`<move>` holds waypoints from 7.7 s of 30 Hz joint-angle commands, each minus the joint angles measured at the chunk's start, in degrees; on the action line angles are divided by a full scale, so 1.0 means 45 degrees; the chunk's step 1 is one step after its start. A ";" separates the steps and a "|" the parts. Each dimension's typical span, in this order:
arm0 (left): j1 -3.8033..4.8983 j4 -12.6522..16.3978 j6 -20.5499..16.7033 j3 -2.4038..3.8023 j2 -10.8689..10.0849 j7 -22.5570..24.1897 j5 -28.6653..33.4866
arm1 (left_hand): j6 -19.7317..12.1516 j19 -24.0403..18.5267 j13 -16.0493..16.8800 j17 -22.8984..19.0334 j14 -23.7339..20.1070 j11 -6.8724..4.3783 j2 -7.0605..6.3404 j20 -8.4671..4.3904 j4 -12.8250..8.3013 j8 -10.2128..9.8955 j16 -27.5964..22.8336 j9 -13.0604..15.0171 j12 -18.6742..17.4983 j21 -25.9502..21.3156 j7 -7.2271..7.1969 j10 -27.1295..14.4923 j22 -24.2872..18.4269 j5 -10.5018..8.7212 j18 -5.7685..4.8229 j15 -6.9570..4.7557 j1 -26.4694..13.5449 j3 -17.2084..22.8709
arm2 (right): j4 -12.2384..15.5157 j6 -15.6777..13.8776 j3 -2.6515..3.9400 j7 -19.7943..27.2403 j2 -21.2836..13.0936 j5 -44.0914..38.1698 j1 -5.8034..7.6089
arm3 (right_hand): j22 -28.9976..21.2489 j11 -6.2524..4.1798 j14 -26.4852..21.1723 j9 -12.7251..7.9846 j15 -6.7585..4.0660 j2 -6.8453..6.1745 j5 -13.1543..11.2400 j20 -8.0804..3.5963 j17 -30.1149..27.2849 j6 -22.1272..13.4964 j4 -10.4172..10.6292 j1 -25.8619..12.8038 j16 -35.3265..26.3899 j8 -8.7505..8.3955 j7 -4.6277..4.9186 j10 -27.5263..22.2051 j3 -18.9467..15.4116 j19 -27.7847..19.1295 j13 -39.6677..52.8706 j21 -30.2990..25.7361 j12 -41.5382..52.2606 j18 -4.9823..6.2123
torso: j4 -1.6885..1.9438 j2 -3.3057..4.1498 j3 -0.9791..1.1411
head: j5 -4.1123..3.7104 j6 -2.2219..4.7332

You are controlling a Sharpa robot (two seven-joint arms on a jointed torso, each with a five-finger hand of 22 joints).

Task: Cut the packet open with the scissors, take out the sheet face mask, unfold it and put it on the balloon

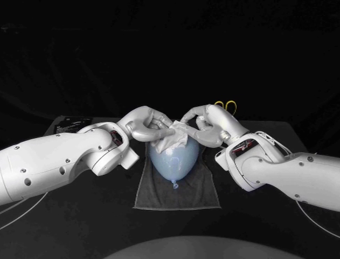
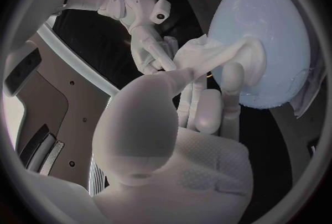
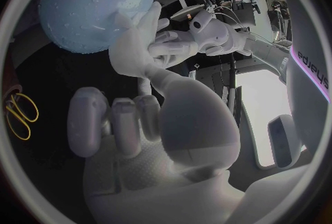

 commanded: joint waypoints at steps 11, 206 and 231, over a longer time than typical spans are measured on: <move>0.0002 -0.0021 -0.0419 0.0016 0.0103 -0.0294 0.0125 | 0.1288 0.1476 0.0868 0.2429 0.1180 -0.0878 -0.0628 -0.0601 0.0703 0.1838 0.0485 0.1307 0.1243 0.0986 -0.0906 0.1436 0.1695 -0.0041 -0.0456 -0.0765 -0.1446 -0.1931 | 0.0020 0.0285 0.0006 0.0376 0.0039 0.0349 0.0000 | 0.2503 -0.0001 0.1570 0.0002 -0.0286 -0.0078 0.0026 -0.0009 0.3345 -0.0081 0.0286 -0.0450 0.0055 0.0126 0.0001 0.0260 -0.0134 0.0276 0.1898 -0.0049 -0.0020 0.0061 | -0.0010 0.0002 0.0012 | 0.0024 -0.0065; 0.0021 -0.0485 0.2998 0.0101 -0.0285 -0.0015 0.0562 | -0.0960 0.0155 -0.0167 0.0625 0.0319 0.0412 -0.1215 0.0233 -0.0446 -0.0741 0.0364 -0.0110 -0.1467 -0.0561 0.0403 -0.1281 0.0033 -0.0033 -0.0104 0.0327 -0.0840 -0.2967 | 0.0213 -0.1063 0.0132 0.1803 -0.0269 0.2505 0.0559 | 0.2597 0.0014 0.1570 -0.0013 -0.0284 0.0339 0.0029 -0.0018 0.3345 -0.0333 0.0038 0.0037 0.0055 0.0713 0.0041 0.0378 0.0978 0.0399 0.2059 0.0297 0.0052 -0.0008 | 0.0045 -0.0228 -0.0114 | -0.0072 0.0195; 0.0018 -0.0743 0.0733 0.0102 0.0545 -0.0221 -0.0784 | -0.3100 -0.0551 0.0501 -0.1206 -0.0708 0.1154 -0.0645 0.0828 0.0800 -0.0146 0.0205 0.0167 -0.0073 -0.1180 0.1248 -0.4528 -0.0915 -0.0039 0.0051 0.1003 0.0518 -0.8899 | 0.0388 -0.0967 0.0170 0.1768 -0.0141 0.2566 0.0897 | 0.2603 0.0013 0.1570 -0.0006 -0.0283 0.0322 0.0029 -0.0015 0.3345 -0.0332 -0.0011 0.0038 0.0055 0.0741 0.0039 0.0381 0.1036 0.0407 0.2056 0.0316 0.0048 -0.0011 | 0.0030 -0.0242 -0.0097 | -0.0134 0.0512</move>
